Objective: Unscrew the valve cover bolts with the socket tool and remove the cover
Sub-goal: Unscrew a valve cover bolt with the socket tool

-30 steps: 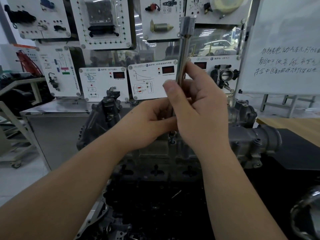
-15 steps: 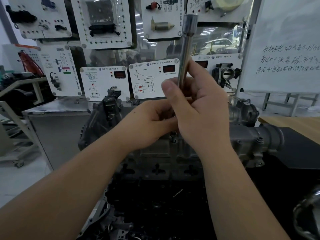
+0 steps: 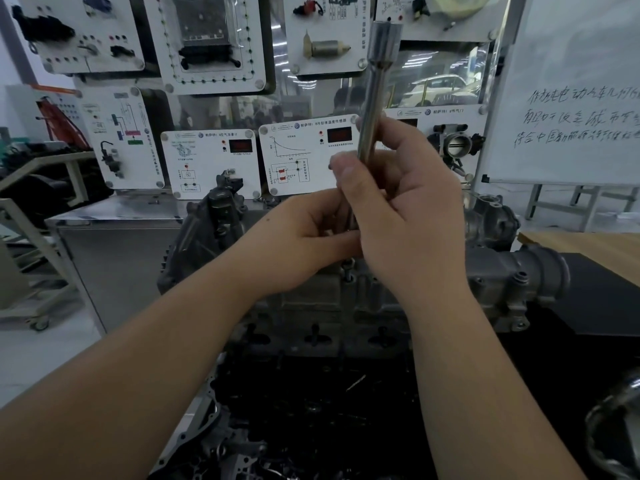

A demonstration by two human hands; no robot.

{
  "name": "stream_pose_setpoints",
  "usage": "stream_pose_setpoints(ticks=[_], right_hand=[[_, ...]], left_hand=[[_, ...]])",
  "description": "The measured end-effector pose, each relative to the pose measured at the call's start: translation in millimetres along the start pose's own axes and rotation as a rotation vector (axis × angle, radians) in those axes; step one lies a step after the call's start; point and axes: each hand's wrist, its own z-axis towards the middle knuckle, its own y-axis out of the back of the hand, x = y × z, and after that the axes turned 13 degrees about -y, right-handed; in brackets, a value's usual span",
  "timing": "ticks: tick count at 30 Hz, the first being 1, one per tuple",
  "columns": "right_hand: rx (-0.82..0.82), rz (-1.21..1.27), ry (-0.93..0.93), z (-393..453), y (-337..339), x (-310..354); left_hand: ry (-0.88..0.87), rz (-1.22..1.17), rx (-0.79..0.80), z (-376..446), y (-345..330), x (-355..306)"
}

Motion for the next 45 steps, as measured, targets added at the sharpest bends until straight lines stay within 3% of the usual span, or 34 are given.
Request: stream_pose_setpoints(ticks=[3, 12, 17, 35, 45], right_hand=[[-0.052, -0.030, 0.044, -0.6, 0.1, 0.0], [0.019, 0.071, -0.048, 0.3, -1.1, -2.5], [-0.098, 0.019, 0.039, 0.5, -2.2, -3.9], [-0.022, 0.002, -0.008, 0.0, 0.4, -3.6], [-0.129, 0.018, 0.003, 1.1, -4.6, -6.0]], left_hand=[[-0.007, 0.007, -0.009, 0.3, -2.1, 0.5], [-0.005, 0.018, 0.009, -0.7, 1.1, 1.4], [0.004, 0.011, -0.020, 1.1, -2.5, 2.1], [-0.005, -0.053, 0.027, -1.9, 3.3, 4.0], [-0.004, -0.026, -0.029, 0.8, -0.9, 7.3]])
